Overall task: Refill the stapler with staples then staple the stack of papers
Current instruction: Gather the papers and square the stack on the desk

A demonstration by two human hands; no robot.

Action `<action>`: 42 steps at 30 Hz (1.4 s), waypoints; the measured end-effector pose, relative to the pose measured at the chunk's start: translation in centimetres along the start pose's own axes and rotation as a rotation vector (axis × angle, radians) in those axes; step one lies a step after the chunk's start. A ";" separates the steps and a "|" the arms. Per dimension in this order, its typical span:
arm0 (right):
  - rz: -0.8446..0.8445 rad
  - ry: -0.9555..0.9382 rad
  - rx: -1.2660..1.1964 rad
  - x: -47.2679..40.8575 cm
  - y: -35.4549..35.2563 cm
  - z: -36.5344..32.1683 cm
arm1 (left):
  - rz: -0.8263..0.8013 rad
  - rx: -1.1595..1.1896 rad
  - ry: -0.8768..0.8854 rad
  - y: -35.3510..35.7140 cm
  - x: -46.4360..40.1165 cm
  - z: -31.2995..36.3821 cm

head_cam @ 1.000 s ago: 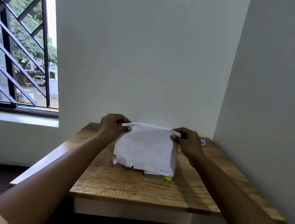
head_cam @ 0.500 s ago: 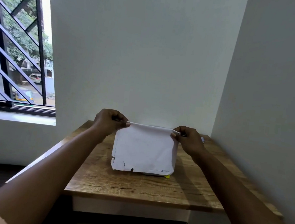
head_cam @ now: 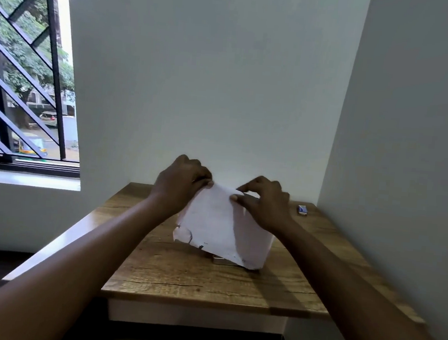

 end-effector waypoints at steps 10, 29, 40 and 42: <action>0.159 -0.316 0.099 -1.0 -1.0 -4.9 | 0.058 -0.209 0.393 -1.2 -0.2 4.3; 0.176 -0.407 0.414 0.4 -2.9 2.4 | 0.161 -0.311 0.502 -3.5 2.7 3.0; 0.116 -0.369 0.670 0.2 -3.3 7.3 | 0.146 -0.271 0.299 -4.5 2.7 -0.2; 0.113 -0.165 0.703 -0.1 -5.4 11.0 | 0.224 -0.203 0.034 -6.7 2.1 -4.1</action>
Point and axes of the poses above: each hand's wrist, its own x-axis away from the middle knuckle, its own y-axis out of the palm, z = x × y, the point moved 7 cm from there along -x, towards the middle knuckle, and after that the axes turned 11 degrees about z, right-handed, at the moved point
